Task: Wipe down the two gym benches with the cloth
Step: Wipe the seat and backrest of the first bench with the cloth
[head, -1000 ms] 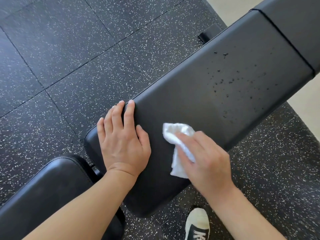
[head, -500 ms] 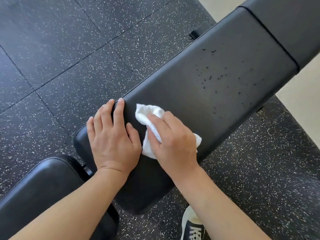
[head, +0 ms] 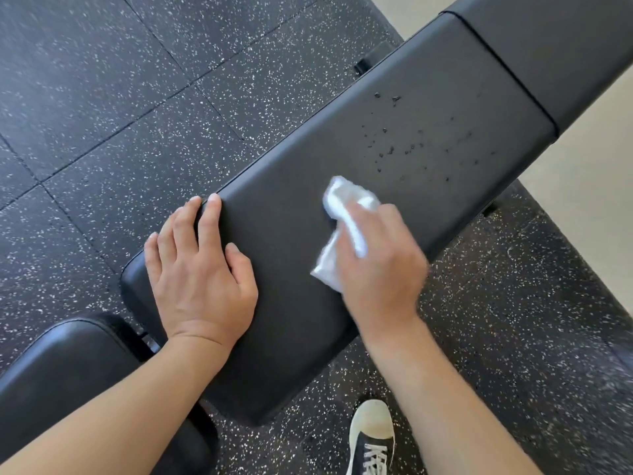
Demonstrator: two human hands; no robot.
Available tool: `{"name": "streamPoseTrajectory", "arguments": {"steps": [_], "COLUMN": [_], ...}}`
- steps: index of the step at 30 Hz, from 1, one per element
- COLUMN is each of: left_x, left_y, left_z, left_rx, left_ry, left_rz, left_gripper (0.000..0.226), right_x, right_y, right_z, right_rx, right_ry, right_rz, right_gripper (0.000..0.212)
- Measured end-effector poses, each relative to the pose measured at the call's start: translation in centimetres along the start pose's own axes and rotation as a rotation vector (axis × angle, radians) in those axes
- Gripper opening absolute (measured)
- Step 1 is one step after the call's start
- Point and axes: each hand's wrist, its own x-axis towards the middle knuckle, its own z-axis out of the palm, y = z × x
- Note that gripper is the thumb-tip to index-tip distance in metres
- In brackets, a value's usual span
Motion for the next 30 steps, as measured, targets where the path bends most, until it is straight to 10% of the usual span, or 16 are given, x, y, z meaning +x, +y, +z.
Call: {"name": "streamPoseTrajectory", "arguments": {"steps": [10, 18, 30], "left_x": [0.0, 0.0, -0.1], "left_y": [0.1, 0.0, 0.2], "left_z": [0.2, 0.3, -0.1], "left_rx": [0.000, 0.010, 0.008], "left_ry": [-0.008, 0.005, -0.001], "left_rz": [-0.007, -0.006, -0.028], "left_gripper": [0.064, 0.063, 0.062], "right_x": [-3.0, 0.2, -1.1], "right_y": [-0.7, 4.9, -0.1], "right_z": [-1.3, -2.7, -2.1], "right_rx": [0.115, 0.076, 0.163], "right_ry": [-0.134, -0.005, -0.288], "right_rz": [-0.348, 0.049, -0.554], "right_gripper": [0.026, 0.034, 0.023]}}
